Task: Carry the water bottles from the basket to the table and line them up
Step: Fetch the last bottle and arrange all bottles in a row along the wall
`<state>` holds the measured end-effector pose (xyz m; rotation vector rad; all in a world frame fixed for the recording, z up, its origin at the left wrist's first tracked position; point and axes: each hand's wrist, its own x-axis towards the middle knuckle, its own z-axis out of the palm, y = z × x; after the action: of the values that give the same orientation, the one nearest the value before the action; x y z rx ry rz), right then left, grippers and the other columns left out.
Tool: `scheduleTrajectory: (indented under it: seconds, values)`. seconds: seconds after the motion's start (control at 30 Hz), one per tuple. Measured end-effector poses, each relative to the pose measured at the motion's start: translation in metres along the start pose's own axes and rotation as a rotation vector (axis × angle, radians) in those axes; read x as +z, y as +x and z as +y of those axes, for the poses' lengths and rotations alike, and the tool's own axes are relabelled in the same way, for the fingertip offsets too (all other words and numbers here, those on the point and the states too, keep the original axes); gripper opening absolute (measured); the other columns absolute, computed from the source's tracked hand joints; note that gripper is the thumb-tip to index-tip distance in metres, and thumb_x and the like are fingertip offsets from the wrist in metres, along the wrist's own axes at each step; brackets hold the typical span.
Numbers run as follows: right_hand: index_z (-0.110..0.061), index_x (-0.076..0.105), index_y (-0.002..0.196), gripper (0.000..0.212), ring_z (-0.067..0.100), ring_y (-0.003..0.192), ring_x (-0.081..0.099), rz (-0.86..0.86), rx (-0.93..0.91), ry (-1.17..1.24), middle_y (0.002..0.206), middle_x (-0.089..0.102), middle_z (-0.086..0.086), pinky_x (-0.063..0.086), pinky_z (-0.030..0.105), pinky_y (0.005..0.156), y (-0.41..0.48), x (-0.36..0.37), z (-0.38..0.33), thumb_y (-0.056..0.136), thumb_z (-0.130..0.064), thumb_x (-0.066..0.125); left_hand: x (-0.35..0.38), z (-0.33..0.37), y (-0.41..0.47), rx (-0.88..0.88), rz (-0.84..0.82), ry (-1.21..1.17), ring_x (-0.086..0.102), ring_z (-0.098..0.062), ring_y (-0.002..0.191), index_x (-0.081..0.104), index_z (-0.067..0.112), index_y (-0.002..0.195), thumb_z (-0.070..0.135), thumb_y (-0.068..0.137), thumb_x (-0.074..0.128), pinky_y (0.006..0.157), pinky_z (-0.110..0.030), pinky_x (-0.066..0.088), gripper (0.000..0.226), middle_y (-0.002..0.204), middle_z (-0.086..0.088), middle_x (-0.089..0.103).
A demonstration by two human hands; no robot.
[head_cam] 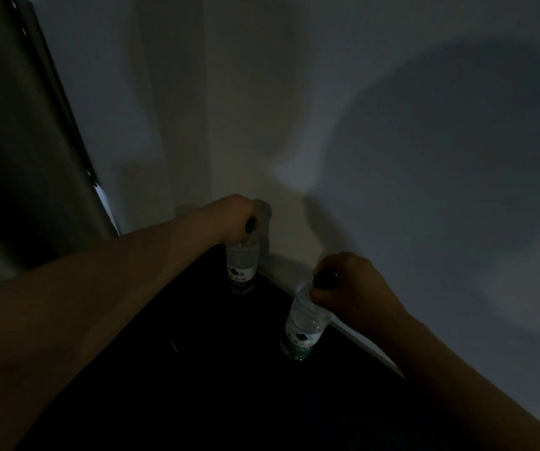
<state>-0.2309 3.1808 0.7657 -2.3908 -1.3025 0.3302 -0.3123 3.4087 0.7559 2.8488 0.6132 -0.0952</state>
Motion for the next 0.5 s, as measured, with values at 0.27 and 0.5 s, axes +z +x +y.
scheduleTrajectory:
  seconds: [0.27,0.5]
  values:
    - [-0.005,0.068,0.083,0.014,0.026,0.076,0.065,-0.009,-0.033,0.046,0.084,0.067,0.012,0.057,0.044,0.072,0.044,0.012,-0.012,0.072,-0.013,0.070,0.009,-0.002,0.003,0.047,0.045,-0.037,0.059,-0.034,0.101,0.065,0.001,0.106,0.007,0.081,0.064,0.071,-0.025,0.033,0.025,0.108,-0.022,0.064]
    - [0.000,0.067,0.098,0.023,0.029,0.091,0.064,-0.015,-0.029,0.054,0.097,0.068,0.018,0.054,0.040,0.081,0.073,0.017,-0.021,0.078,-0.012,0.069,0.011,-0.005,0.004,0.040,0.050,-0.086,0.059,-0.033,0.102,0.064,0.005,0.112,0.008,0.083,0.064,0.072,-0.024,0.034,0.029,0.112,-0.021,0.063]
